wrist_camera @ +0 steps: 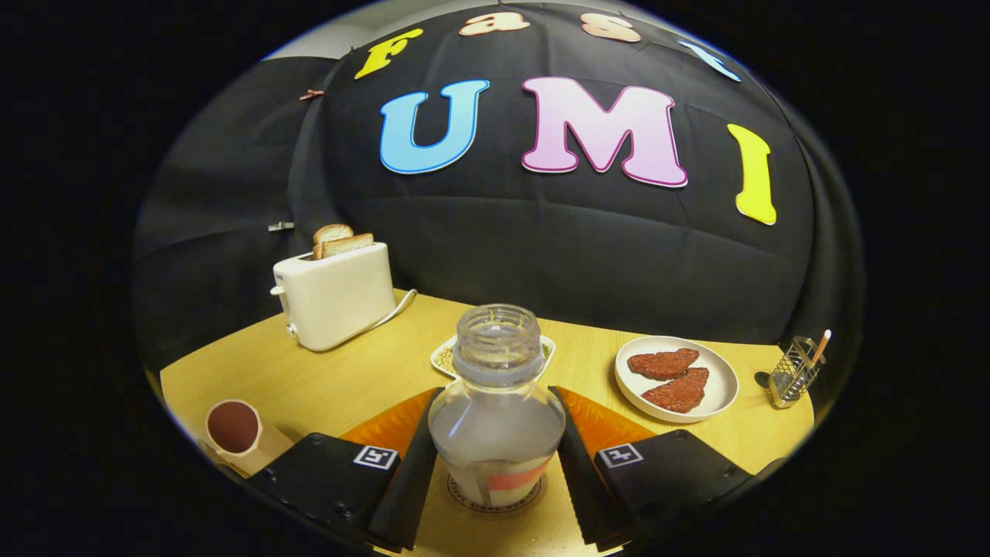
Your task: Take the bottle from table, then pour the juice into the cup, finally place the bottle on the coaster
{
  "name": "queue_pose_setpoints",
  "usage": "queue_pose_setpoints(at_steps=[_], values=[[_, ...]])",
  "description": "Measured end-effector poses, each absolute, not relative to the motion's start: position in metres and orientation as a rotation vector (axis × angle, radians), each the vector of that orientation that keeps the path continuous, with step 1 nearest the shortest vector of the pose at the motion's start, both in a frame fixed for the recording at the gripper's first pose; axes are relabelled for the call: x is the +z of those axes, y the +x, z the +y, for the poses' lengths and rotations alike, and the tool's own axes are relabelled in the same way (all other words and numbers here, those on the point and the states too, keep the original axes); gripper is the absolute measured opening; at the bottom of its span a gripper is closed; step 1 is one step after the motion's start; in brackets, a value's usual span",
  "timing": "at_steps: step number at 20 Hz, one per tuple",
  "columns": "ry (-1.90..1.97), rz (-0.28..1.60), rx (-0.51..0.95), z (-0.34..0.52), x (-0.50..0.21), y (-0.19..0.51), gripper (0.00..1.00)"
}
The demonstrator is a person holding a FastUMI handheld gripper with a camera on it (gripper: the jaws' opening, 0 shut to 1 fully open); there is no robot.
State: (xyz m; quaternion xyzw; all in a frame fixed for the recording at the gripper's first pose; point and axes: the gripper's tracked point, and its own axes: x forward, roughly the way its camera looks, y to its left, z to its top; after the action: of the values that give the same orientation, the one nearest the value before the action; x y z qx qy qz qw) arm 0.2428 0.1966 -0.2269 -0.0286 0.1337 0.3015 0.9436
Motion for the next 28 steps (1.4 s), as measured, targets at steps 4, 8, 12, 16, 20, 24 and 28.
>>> queue_pose_setpoints(at_steps=[4,8,12,16,20,24,28], values=[[-0.039,0.295,0.604,0.184,-0.222,0.238,0.98],[-0.039,0.320,0.584,0.168,-0.211,0.223,0.98],[-0.066,0.283,0.624,0.164,-0.181,0.195,0.98],[-0.056,0.239,0.601,0.143,-0.144,0.171,0.98],[-0.080,0.127,0.501,0.089,-0.081,0.157,0.98],[-0.097,0.047,0.368,0.023,-0.018,0.130,0.97],[-0.046,0.028,0.219,-0.038,0.020,0.090,0.97]])
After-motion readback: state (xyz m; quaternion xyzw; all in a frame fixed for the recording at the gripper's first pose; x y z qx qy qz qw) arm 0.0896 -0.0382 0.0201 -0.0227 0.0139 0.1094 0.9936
